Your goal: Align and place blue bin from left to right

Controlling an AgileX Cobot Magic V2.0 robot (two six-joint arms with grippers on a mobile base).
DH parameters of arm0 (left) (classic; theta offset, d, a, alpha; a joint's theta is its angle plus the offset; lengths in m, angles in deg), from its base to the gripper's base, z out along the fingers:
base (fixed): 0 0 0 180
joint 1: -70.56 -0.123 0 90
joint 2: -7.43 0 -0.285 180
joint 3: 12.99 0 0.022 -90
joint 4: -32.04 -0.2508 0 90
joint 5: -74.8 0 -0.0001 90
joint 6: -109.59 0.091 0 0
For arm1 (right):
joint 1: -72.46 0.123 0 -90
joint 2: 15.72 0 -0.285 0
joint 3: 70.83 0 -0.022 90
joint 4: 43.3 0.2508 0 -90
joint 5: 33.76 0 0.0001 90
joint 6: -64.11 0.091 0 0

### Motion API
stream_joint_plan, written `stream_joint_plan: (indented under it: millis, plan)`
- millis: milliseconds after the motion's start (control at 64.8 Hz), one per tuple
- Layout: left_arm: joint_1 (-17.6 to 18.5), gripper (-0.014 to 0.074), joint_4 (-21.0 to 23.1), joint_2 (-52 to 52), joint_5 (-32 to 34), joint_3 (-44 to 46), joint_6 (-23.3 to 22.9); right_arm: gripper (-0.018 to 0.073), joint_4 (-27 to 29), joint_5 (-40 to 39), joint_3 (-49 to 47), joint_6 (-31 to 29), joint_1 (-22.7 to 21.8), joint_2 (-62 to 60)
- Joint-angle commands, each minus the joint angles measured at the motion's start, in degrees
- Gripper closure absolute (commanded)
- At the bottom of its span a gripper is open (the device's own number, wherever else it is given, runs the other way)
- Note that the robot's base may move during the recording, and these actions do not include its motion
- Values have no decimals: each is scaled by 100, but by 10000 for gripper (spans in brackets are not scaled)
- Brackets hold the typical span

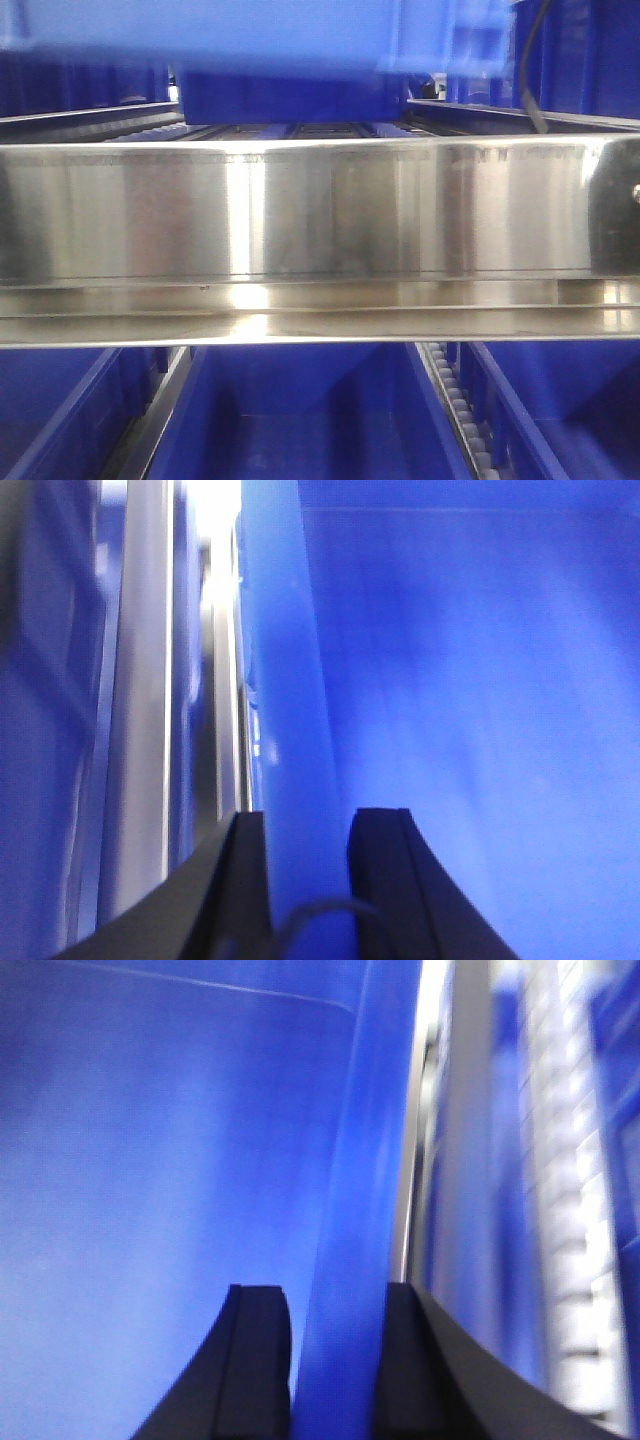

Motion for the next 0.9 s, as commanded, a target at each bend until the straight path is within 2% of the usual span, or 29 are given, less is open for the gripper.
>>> stream_joint_plan:
  millis: [0, 216, 880]
  plan:
    - [79, 707, 115, -216, 472, 288, 14, 711, -166, -268, -300, -136, -7, -268]
    - [79, 707, 115, -216, 472, 297, 14, 711, -173, -268, -762, -136, -7, -325]
    - [79, 707, 115, -216, 586, 291, 14, 711, -173, -330, -784, -136, -7, -187]
